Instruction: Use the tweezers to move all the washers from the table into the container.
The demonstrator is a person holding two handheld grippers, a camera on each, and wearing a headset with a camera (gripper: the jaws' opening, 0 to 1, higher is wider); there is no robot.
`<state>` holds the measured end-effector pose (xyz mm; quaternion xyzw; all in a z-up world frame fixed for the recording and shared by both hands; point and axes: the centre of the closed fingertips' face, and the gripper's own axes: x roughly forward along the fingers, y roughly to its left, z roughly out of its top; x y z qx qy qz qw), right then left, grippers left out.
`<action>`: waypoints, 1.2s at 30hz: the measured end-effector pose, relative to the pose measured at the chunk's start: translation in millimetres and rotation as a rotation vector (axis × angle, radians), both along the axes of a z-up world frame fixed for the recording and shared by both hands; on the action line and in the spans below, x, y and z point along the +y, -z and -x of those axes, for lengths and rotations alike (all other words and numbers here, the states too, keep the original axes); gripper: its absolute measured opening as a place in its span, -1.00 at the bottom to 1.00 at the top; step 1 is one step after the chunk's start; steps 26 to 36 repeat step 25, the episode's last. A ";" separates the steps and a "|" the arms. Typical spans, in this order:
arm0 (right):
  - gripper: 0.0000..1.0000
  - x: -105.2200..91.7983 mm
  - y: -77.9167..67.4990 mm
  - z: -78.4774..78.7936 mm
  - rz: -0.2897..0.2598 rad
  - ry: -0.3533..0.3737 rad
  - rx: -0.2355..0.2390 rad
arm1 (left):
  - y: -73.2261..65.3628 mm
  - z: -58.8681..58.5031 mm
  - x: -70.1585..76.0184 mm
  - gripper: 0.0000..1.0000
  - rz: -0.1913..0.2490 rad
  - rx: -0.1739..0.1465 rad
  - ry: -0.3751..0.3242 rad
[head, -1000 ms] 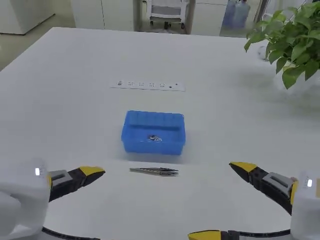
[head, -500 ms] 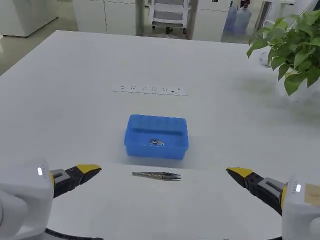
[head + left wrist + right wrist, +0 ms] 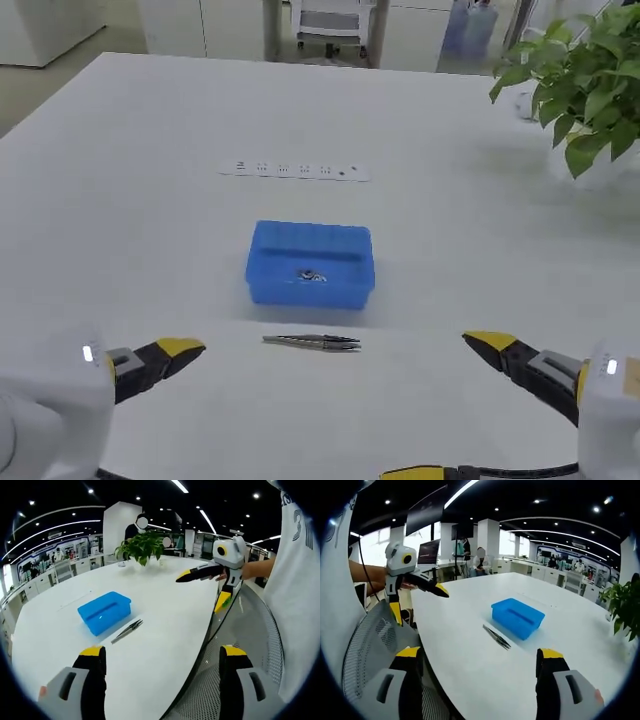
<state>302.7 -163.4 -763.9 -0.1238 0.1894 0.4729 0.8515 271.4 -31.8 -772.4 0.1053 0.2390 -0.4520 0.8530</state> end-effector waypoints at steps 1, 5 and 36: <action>0.88 -0.5 0.2 0.4 0.002 -0.002 -0.001 | 0.8 0.2 1.0 0.98 -0.003 0.002 -0.003; 0.88 -4.0 3.1 2.0 0.018 -0.010 0.009 | 0.6 0.4 2.9 0.98 0.013 0.002 -0.024; 0.79 -4.4 -8.4 -1.2 0.021 -0.029 -0.012 | -14.9 -7.5 7.0 0.98 0.044 -0.037 -0.092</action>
